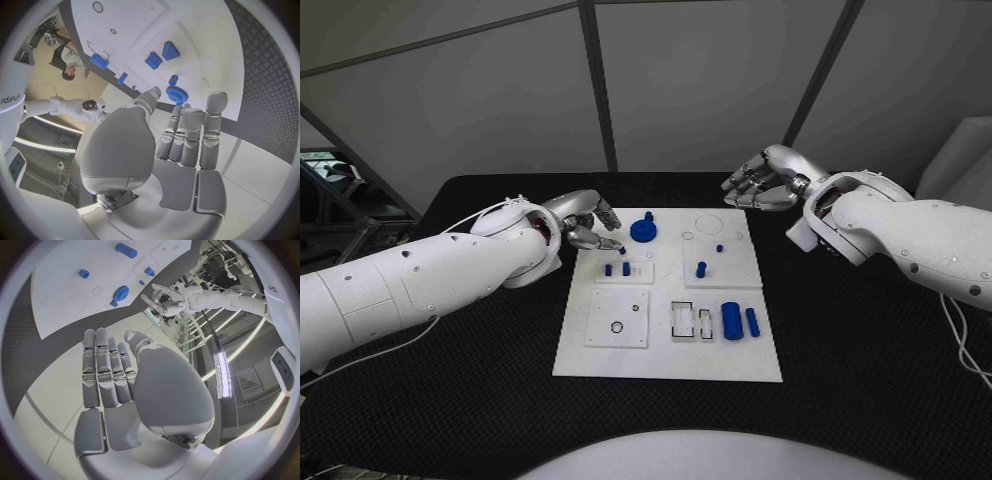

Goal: Assemble the parts on the task board

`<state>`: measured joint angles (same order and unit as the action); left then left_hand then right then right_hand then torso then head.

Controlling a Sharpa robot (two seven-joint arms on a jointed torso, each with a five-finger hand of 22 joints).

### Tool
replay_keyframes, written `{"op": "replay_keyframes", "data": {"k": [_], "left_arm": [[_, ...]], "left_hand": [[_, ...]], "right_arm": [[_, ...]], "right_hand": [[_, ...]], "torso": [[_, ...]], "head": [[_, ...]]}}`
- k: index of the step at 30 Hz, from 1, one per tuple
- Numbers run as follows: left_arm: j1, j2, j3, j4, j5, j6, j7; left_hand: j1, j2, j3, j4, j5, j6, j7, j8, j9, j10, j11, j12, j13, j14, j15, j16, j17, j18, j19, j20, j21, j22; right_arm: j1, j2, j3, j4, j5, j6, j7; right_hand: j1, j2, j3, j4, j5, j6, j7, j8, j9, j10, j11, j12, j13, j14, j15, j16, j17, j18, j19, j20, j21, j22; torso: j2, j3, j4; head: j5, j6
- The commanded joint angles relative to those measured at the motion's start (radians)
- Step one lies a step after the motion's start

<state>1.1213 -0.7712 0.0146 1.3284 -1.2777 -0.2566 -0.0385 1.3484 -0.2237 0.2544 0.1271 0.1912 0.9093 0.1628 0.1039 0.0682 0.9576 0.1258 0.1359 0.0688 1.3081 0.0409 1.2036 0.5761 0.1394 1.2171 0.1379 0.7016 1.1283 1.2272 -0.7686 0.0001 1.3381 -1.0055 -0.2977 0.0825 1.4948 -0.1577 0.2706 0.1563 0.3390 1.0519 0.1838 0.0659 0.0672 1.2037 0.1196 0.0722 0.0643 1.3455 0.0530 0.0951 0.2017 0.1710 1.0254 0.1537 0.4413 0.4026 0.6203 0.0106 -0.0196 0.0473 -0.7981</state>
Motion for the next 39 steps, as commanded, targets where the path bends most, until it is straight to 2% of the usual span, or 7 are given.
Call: {"op": "replay_keyframes", "data": {"k": [1,5,9,16,22,29,39], "left_arm": [[0.002,-0.025,0.008,0.009,0.208,-0.099,0.124],[0.002,-0.051,0.017,0.006,0.365,-0.101,0.156],[0.002,-0.074,0.02,0.006,0.586,-0.08,0.191],[0.002,-0.101,0.021,0.041,0.839,-0.041,0.273],[-0.001,-0.121,0.021,0.088,1.029,-0.056,0.332],[-0.006,-0.134,0.021,0.119,1.138,-0.069,0.372],[-0.011,-0.14,0.02,0.135,1.17,-0.061,0.388]], "left_hand": [[0.055,0.016,-0.123,0.064,-0.014,0.003,0.012,0.009,0.0,-0.034,0.007,0.018,-0.001,-0.076,0.008,-0.075,-0.146,0.042,-0.072,0.008,-0.145,-0.072],[0.084,0.033,-0.128,0.093,-0.018,0.018,0.011,0.018,0.002,-0.018,0.001,0.047,0.003,-0.081,0.004,-0.077,-0.159,0.044,-0.071,0.007,-0.155,-0.077],[0.116,0.08,-0.099,0.084,-0.02,0.076,0.018,0.05,0.01,0.038,-0.005,0.094,0.015,-0.088,-0.001,-0.084,-0.179,0.044,-0.067,0.002,-0.161,-0.079],[0.158,0.116,-0.046,0.057,-0.019,0.121,0.002,0.072,0.009,0.123,-0.027,0.142,0.025,-0.1,-0.02,-0.103,-0.211,0.046,-0.064,-0.013,-0.168,-0.081],[0.164,0.108,-0.011,0.042,-0.018,0.144,-0.01,0.084,0.009,0.169,-0.042,0.164,0.029,-0.119,-0.031,-0.127,-0.224,0.044,-0.078,-0.023,-0.183,-0.085],[0.163,0.101,0.006,0.033,-0.015,0.151,-0.014,0.088,0.008,0.179,-0.046,0.172,0.03,-0.128,-0.034,-0.14,-0.231,0.044,-0.087,-0.026,-0.193,-0.088],[0.165,0.099,0.014,0.028,-0.013,0.15,-0.013,0.087,0.008,0.176,-0.046,0.172,0.029,-0.13,-0.035,-0.144,-0.234,0.043,-0.088,-0.027,-0.196,-0.088]], "right_arm": [[-0.002,0.0,0.0,0.003,-0.162,0.027,-0.051],[-0.006,-0.001,0.0,0.013,-0.262,0.047,-0.078],[-0.011,-0.005,0.0,0.038,-0.393,0.078,-0.119],[-0.027,-0.008,0.0,0.079,-0.546,0.09,-0.17],[-0.044,-0.006,-0.006,0.107,-0.628,0.104,-0.206],[-0.066,0.009,-0.011,0.096,-0.665,0.115,-0.226],[-0.083,0.042,-0.012,0.058,-0.684,0.108,-0.233]], "right_hand": [[0.002,-0.002,-0.003,-0.017,-0.017,0.015,-0.005,0.006,0.002,0.008,-0.014,0.005,0.001,0.075,-0.021,0.043,0.026,0.014,0.048,-0.017,0.047,0.028],[-0.001,0.002,-0.005,-0.032,-0.029,0.031,-0.017,0.009,0.002,0.029,-0.029,0.011,0.002,0.158,-0.046,0.11,0.072,0.013,0.099,-0.042,0.118,0.074],[-0.015,0.011,0.011,-0.04,-0.025,0.06,-0.032,0.009,0.002,0.058,-0.049,0.008,0.001,0.147,-0.062,0.275,0.176,0.011,0.127,-0.066,0.213,0.143],[-0.032,-0.01,0.039,-0.046,-0.032,0.059,-0.036,0.0,0.0,0.062,-0.048,-0.005,0.003,0.158,-0.069,0.43,0.279,-0.008,0.156,-0.067,0.387,0.315],[-0.047,-0.023,0.053,-0.044,-0.039,0.054,-0.038,0.0,0.0,0.04,-0.046,-0.009,0.001,0.153,-0.067,0.505,0.328,-0.026,0.19,-0.064,0.511,0.447],[-0.06,-0.034,0.074,-0.044,-0.041,0.039,-0.033,-0.001,0.0,0.016,-0.041,-0.007,0.002,0.163,-0.061,0.798,0.589,-0.062,0.271,-0.059,0.715,0.668],[-0.062,-0.037,0.088,-0.048,-0.042,0.025,-0.027,-0.001,-0.001,-0.006,-0.033,-0.008,0.0,0.145,-0.055,0.851,0.624,-0.066,0.269,-0.052,0.751,0.706]], "torso": [[-0.001,0.0007,-0.0008],[0.0,0.0002,0.0004],[0.001,0.0026,-0.0013],[0.003,-0.0002,-0.0029],[0.002,0.0003,0.0004],[0.003,0.0014,-0.0007],[0.003,0.0001,0.0008]], "head": [[0.003,0.004],[0.001,0.007],[-0.001,0.017],[-0.024,0.024],[-0.063,0.023],[-0.063,0.023],[-0.062,0.023]]}}
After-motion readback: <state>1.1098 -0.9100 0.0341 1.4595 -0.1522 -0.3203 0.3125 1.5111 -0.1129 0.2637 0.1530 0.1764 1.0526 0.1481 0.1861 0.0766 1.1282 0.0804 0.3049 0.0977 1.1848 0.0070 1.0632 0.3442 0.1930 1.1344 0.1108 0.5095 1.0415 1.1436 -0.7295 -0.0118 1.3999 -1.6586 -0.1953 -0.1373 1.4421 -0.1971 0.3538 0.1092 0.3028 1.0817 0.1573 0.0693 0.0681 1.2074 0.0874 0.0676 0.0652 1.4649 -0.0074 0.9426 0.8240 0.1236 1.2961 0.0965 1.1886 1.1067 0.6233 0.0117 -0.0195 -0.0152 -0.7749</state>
